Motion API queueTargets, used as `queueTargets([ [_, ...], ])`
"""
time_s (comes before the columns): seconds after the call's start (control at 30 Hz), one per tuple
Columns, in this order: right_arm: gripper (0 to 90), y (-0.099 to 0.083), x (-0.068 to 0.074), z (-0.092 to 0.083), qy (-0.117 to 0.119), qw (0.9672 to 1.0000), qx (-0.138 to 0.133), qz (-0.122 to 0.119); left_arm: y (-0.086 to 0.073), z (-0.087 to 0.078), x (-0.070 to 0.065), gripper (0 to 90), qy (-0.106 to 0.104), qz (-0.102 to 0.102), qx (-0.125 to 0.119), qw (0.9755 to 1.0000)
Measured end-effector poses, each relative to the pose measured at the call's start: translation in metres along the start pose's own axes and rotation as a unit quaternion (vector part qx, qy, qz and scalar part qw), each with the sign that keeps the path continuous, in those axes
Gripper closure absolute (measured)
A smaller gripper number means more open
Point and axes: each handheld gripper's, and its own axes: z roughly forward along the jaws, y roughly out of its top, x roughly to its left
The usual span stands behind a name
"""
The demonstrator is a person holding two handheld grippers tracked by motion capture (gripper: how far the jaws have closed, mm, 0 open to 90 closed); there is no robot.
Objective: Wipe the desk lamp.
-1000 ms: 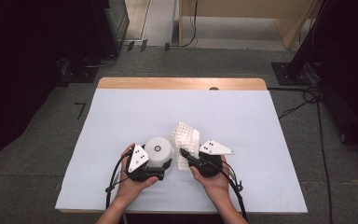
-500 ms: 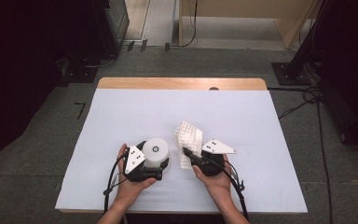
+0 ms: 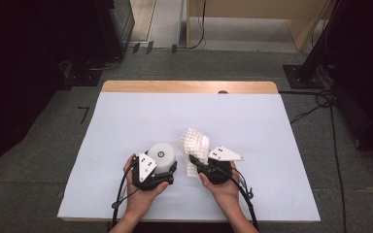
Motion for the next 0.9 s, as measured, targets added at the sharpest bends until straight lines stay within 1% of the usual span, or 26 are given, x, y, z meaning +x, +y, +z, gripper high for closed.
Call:
queueTargets([
  [0.07,73.6,-0.001,0.001,0.002,0.002,1.0,0.003,-0.001,0.002,-0.003,0.008,8.7,-0.027,-0.012,-0.012,0.9995],
  [0.1,73.6,-0.001,0.001,0.002,0.001,1.0,0.004,-0.002,0.004,-0.005,0.012,8.7,-0.045,-0.02,-0.022,0.9985],
  [0.13,73.6,-0.002,0.001,0.003,0.002,1.0,0.005,-0.003,0.007,-0.009,0.017,8.7,-0.071,-0.025,-0.034,0.9966],
  [0.17,73.6,-0.003,0.002,0.005,0.004,0.9999,0.009,-0.002,0.008,-0.011,0.019,8.7,-0.09,-0.031,-0.044,0.9945],
  [0.2,73.6,-0.004,0.003,0.007,0.007,0.9999,0.013,-0.002,0.01,-0.013,0.021,8.7,-0.103,-0.033,-0.051,0.9928],
  [0.23,73.6,-0.005,0.005,0.008,0.009,0.9998,0.015,-0.005,0.011,-0.015,0.022,8.7,-0.112,-0.032,-0.056,0.9916],
  [0.27,73.6,-0.007,0.007,0.01,0.012,0.9997,0.017,-0.009,0.012,-0.016,0.022,8.7,-0.116,-0.03,-0.058,0.9911],
  [0.33,73.6,-0.009,0.011,0.013,0.017,0.9995,0.023,-0.012,0.014,-0.017,0.021,8.7,-0.118,-0.02,-0.056,0.9912],
  [0.4,73.6,-0.01,0.016,0.015,0.02,0.9993,0.027,-0.018,0.013,-0.016,0.018,8.7,-0.121,-0.011,-0.05,0.9913],
  [0.5,73.5,-0.008,0.017,0.014,0.025,0.9992,0.026,-0.016,0.011,-0.012,0.013,8.8,-0.123,0.005,-0.036,0.9917],
  [0.57,73.5,-0.004,0.016,0.009,0.03,0.9993,0.016,-0.012,0.009,-0.009,0.009,8.7,-0.122,0.01,-0.025,0.9922],
  [0.67,73.5,0.006,0.017,-0.002,0.035,0.9993,-0.004,-0.015,0.006,-0.005,0.003,8.7,-0.123,0.021,-0.01,0.9921],
  [0.7,73.5,0.009,0.017,-0.006,0.035,0.9992,-0.011,-0.016,0.006,-0.004,0.001,8.7,-0.125,0.027,-0.008,0.9918],
  [0.77,73.5,0.015,0.018,-0.012,0.037,0.9989,-0.023,-0.018,0.006,-0.004,0.0,8.7,-0.129,0.032,-0.008,0.9911],
  [0.83,73.5,0.016,0.017,-0.014,0.039,0.9987,-0.026,-0.019,0.008,-0.006,0.0,8.7,-0.129,0.035,-0.01,0.991],
  [0.9,73.5,0.014,0.016,-0.012,0.039,0.9988,-0.02,-0.021,0.01,-0.008,0.001,8.7,-0.125,0.034,-0.014,0.9915],
])
